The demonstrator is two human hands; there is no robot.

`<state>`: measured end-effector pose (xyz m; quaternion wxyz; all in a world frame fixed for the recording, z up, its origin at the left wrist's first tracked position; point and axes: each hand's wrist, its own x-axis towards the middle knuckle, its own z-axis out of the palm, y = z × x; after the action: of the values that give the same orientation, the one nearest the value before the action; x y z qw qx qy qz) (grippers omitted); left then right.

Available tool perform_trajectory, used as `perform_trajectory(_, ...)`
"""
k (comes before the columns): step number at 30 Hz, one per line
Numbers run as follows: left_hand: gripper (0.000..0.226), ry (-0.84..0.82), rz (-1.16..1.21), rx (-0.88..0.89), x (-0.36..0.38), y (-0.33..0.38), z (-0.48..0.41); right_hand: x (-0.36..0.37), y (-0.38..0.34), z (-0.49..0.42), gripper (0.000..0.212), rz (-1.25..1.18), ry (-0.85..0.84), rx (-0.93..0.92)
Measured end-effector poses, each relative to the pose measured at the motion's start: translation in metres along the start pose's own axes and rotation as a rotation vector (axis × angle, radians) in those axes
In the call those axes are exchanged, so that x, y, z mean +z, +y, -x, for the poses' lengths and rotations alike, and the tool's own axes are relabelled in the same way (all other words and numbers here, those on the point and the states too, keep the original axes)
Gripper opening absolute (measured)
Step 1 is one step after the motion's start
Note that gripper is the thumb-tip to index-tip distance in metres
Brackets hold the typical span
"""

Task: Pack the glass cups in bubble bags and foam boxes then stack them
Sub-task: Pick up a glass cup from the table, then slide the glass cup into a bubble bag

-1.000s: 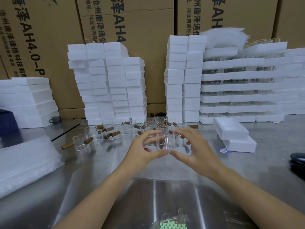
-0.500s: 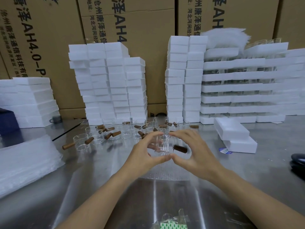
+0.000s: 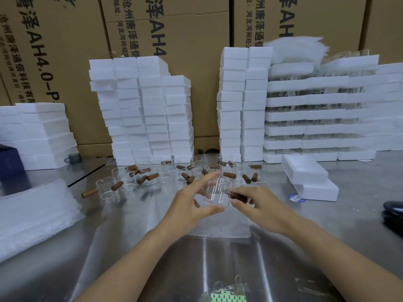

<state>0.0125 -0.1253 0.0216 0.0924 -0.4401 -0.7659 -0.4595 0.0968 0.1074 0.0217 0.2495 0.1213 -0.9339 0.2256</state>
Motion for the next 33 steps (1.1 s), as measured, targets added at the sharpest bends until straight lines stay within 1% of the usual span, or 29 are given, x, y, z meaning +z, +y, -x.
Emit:
perform_trajectory(3, 0.090, 0.041, 0.004, -0.018, 0.005, -0.004, -0.002, 0.000, 0.002, 0.000, 0.028, -0.046, 0.024, 0.037)
perform_trajectory(5, 0.090, 0.050, 0.044, -0.090, 0.007, -0.004, -0.004, 0.002, 0.004, -0.001, 0.022, -0.088, 0.128, 0.098)
perform_trajectory(6, 0.089, 0.006, 0.041, -0.135, 0.008, -0.005, -0.003, 0.003, 0.005, -0.001, 0.018, -0.110, 0.193, 0.137)
perform_trajectory(7, 0.086, -0.078, 0.000, -0.173, 0.009, -0.007, -0.003, 0.003, 0.007, -0.002, 0.013, -0.143, 0.254, 0.177)
perform_trajectory(9, 0.078, -0.302, -0.239, -0.188, 0.010, -0.016, 0.001, 0.000, 0.010, -0.003, 0.008, -0.224, 0.359, 0.244)
perform_trajectory(10, 0.074, -0.384, -0.379, -0.166, 0.009, -0.019, 0.003, -0.002, 0.010, -0.002, 0.009, -0.258, 0.399, 0.270)
perform_trajectory(11, 0.070, -0.413, -0.475, -0.146, 0.009, -0.020, 0.004, -0.005, 0.011, -0.002, 0.010, -0.276, 0.427, 0.295)
perform_trajectory(13, 0.064, -0.371, -0.532, -0.172, 0.004, -0.017, 0.002, -0.010, 0.012, -0.001, 0.014, -0.281, 0.456, 0.338)
perform_trajectory(16, 0.068, -0.275, -0.569, -0.216, -0.007, -0.013, -0.002, -0.013, 0.013, 0.000, 0.016, -0.305, 0.472, 0.382)
perform_trajectory(20, 0.059, -0.178, -0.445, -0.256, -0.008, -0.009, 0.002, -0.012, 0.011, -0.001, 0.016, -0.331, 0.462, 0.400)
perform_trajectory(22, 0.058, -0.175, -0.460, -0.236, -0.003, -0.007, 0.002, -0.012, 0.009, 0.000, 0.016, -0.348, 0.451, 0.386)
perform_trajectory(23, 0.054, -0.184, -0.495, -0.217, 0.000, -0.007, 0.001, -0.011, 0.009, 0.000, 0.016, -0.346, 0.442, 0.369)
perform_trajectory(25, 0.036, -0.180, -0.554, -0.171, 0.004, -0.009, 0.000, -0.011, 0.008, 0.000, 0.017, -0.344, 0.423, 0.327)
perform_trajectory(27, 0.017, -0.147, -0.547, -0.159, 0.004, -0.012, -0.001, -0.010, 0.008, 0.000, 0.017, -0.333, 0.386, 0.292)
perform_trajectory(28, 0.013, -0.127, -0.535, -0.168, 0.003, -0.013, -0.001, -0.009, 0.009, 0.000, 0.016, -0.319, 0.358, 0.275)
perform_trajectory(30, 0.012, -0.065, -0.514, -0.187, 0.003, -0.014, -0.001, -0.006, 0.009, 0.001, 0.015, -0.289, 0.289, 0.245)
perform_trajectory(33, 0.014, 0.081, -0.439, -0.222, 0.001, -0.012, -0.003, -0.003, 0.007, 0.002, 0.017, -0.237, 0.199, 0.188)
